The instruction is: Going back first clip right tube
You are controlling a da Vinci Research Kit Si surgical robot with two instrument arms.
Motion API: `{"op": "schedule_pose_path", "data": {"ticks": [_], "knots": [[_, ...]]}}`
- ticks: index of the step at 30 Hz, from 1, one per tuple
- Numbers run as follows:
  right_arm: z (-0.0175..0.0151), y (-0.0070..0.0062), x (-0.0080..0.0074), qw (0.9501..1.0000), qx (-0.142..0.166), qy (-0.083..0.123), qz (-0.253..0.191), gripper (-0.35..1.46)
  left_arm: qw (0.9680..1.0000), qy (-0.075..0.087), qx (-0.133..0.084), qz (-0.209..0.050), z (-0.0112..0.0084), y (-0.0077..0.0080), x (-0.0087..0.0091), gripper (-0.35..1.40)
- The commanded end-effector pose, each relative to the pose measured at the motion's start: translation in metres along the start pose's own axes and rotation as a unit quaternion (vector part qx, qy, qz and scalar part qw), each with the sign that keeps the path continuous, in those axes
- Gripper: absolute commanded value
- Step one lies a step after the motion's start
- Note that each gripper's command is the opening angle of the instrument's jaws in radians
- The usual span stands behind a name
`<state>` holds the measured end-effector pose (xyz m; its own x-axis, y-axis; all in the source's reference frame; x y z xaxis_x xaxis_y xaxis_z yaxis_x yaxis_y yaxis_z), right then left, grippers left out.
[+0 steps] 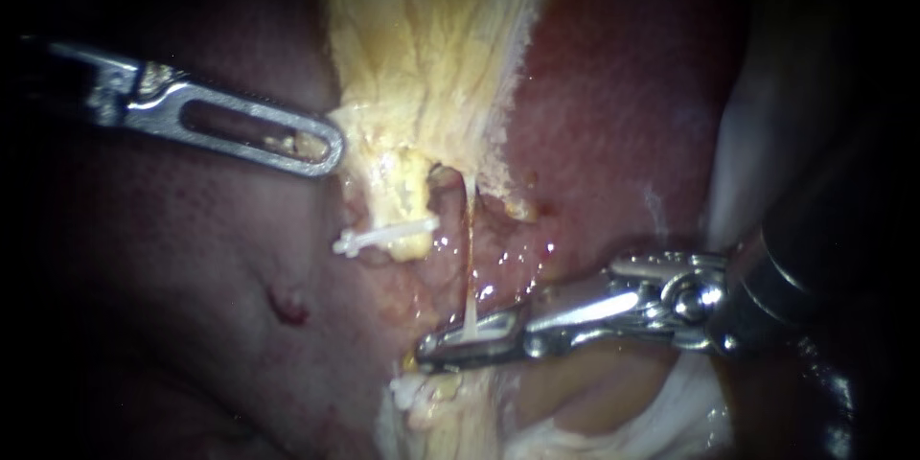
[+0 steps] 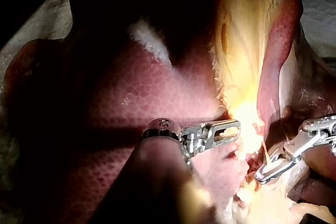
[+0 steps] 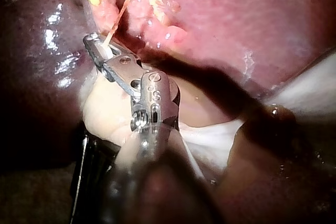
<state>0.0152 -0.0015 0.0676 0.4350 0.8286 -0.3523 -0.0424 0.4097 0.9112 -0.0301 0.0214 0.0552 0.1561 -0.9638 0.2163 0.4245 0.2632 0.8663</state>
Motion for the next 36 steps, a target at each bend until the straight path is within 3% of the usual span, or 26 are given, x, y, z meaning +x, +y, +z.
{"op": "schedule_pose_path", "data": {"ticks": [1, 6, 10, 13, 20, 25, 30, 36], "knots": [[0.0, 0.0, 0.0001, 1.0, -0.001, -0.001, 0.003, -0.35, 1.0, 0.0, 0.0, 0.0, 0.0, 0.0, 0.0, -0.35], [-0.0001, 0.0004, 0.0001, 0.9997, 0.016, 0.014, 0.006, -0.35, 1.0, 0.0, 0.0, 0.0, 0.0, 0.0, 0.0, -0.35], [0.0001, 0.0005, 0.0, 0.9992, 0.025, 0.029, 0.006, 0.09, 1.0, 0.0, 0.0, 0.0, 0.0, 0.0, 0.0, -0.35], [0.0005, 0.0006, 0.0002, 0.9992, 0.025, 0.029, 0.003, 0.38, 1.0, 0.0, 0.0, 0.0, 0.0, 0.0001, 0.0, -0.35], [0.0015, 0.0007, 0.0005, 0.9982, 0.013, 0.036, -0.047, 0.48, 1.0, 0.0, 0.0, 0.0, -0.0001, 0.0001, 0.0, -0.35], [0.0018, 0.0017, 0.0001, 0.9897, -0.024, 0.053, -0.131, 0.5, 1.0, 0.0, 0.0, 0.0, 0.0, 0.0001, 0.0, -0.35], [0.001, 0.0028, -0.0005, 0.981, -0.043, 0.058, -0.18, 0.5, 1.0, 0.0, 0.0, 0.0, 0.0, 0.0001, 0.0, -0.35], [-0.0026, 0.0025, -0.0012, 0.9694, -0.044, 0.054, -0.236, 0.5, 1.0, 0.0, 0.0, 0.001, -0.0002, 0.0002, 0.0, -0.35]]}}
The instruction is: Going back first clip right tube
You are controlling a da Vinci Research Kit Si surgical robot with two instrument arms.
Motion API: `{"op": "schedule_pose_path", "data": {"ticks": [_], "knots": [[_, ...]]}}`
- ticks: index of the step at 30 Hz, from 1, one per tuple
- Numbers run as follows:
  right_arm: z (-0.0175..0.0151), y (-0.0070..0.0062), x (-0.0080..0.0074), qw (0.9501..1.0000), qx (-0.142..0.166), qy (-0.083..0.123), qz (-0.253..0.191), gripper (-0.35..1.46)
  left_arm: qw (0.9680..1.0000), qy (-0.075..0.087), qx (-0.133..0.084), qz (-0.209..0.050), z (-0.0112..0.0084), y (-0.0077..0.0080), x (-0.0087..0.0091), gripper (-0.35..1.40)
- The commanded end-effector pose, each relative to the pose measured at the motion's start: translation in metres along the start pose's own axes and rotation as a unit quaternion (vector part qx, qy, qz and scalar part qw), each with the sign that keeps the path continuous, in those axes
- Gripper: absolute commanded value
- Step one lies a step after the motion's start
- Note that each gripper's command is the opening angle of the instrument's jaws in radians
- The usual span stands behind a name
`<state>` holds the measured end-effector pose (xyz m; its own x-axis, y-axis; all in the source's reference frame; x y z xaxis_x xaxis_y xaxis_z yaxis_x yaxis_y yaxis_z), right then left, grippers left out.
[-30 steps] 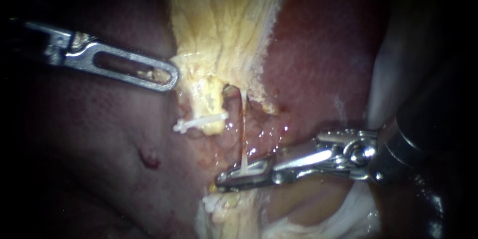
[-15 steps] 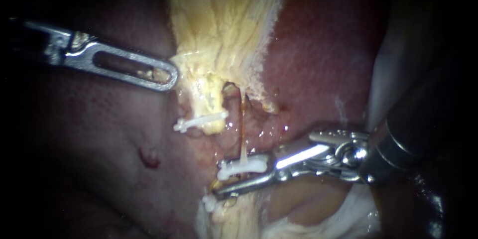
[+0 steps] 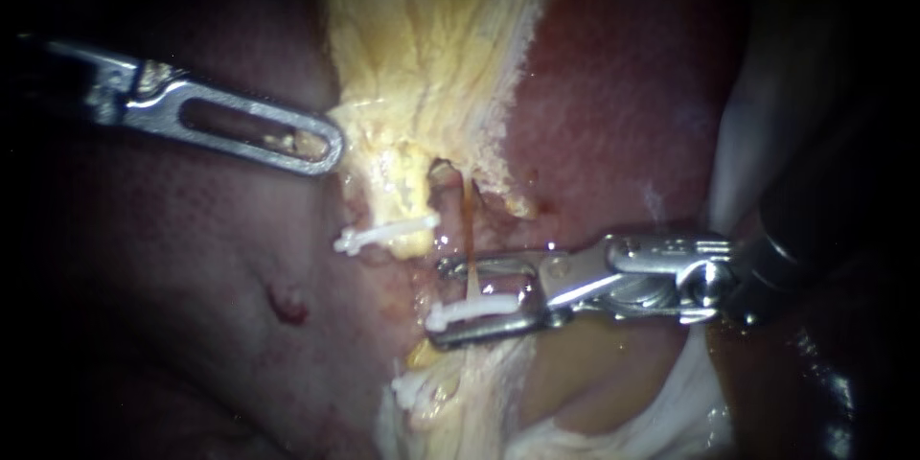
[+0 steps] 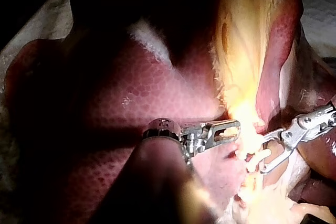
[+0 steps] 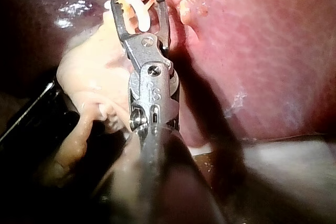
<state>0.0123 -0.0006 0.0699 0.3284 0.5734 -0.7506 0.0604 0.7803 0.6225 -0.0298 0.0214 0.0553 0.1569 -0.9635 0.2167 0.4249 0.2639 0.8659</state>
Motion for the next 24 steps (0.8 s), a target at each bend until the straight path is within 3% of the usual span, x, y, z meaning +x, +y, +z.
{"op": "schedule_pose_path", "data": {"ticks": [1, 12, 24], "knots": [[-0.0009, 0.0, 0.0002, 1.0, -0.002, 0.0, -0.007, 0.5, 1.0, 0.0, 0.0, 0.0, 0.0, 0.0, 0.0, -0.35], [-0.0091, 0.0011, 0.0039, 0.998, -0.021, 0.003, -0.059, 0.5, 1.0, 0.0, 0.0, 0.0, 0.0001, 0.0, 0.0, -0.35], [-0.0111, 0.0008, 0.0043, 0.9978, -0.01, 0.003, -0.066, 0.5, 1.0, -0.003, -0.003, 0.003, 0.0015, 0.0008, 0.0008, -0.35]]}}
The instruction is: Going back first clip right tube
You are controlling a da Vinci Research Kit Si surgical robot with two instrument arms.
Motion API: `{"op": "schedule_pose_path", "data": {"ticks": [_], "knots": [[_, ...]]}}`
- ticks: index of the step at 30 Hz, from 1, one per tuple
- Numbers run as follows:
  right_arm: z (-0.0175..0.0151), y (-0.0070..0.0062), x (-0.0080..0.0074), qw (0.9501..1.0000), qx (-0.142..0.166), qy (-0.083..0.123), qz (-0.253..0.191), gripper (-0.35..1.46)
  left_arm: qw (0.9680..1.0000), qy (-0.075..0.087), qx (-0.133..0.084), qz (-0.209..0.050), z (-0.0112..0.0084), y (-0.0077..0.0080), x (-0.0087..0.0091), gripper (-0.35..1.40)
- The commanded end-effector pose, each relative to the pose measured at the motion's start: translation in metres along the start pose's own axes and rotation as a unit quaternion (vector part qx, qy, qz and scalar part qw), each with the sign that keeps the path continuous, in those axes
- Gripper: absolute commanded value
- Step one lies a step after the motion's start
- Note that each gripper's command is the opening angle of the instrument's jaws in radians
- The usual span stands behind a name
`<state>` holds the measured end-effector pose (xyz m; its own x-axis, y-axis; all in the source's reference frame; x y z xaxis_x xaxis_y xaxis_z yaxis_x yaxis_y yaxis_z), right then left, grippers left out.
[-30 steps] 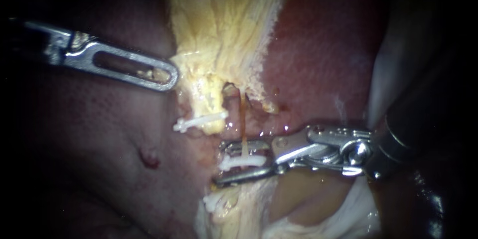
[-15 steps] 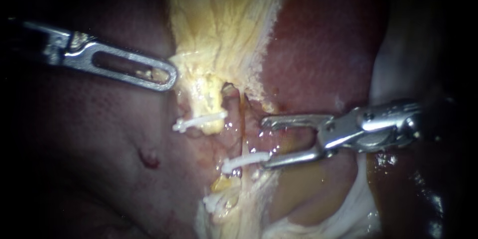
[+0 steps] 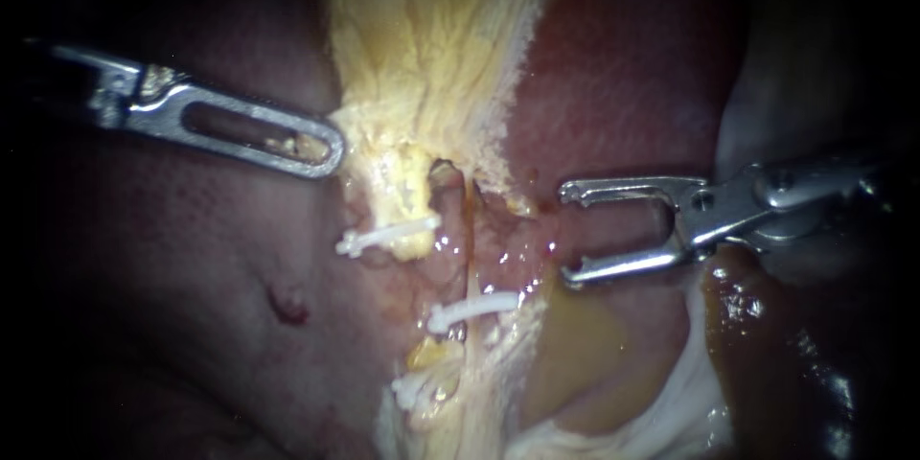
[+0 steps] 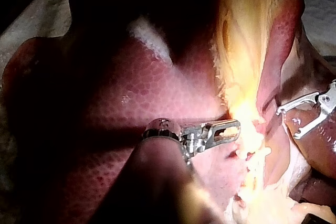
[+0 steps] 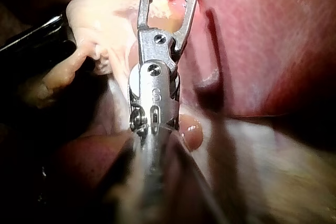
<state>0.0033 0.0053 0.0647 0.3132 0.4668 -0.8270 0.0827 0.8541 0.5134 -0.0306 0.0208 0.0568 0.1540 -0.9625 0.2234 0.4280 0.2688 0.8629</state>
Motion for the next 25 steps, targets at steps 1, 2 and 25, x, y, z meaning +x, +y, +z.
{"op": "schedule_pose_path", "data": {"ticks": [1, 2, 25], "knots": [[-0.0001, -0.0001, 0.0, 1.0, 0.002, 0.0, 0.0, 0.5, 1.0, -0.002, -0.003, 0.001, 0.0004, 0.0002, 0.0001, -0.35], [-0.0002, -0.0001, 0.0, 1.0, 0.003, 0.0, 0.0, 0.5, 1.0, -0.002, -0.003, 0.002, 0.0008, 0.0004, 0.0003, -0.35], [-0.0011, 0.0, 0.0002, 1.0, 0.006, 0.0, -0.002, 0.5, 0.9999, 0.008, 0.006, 0.006, 0.0069, 0.0015, 0.0009, -0.35]]}}
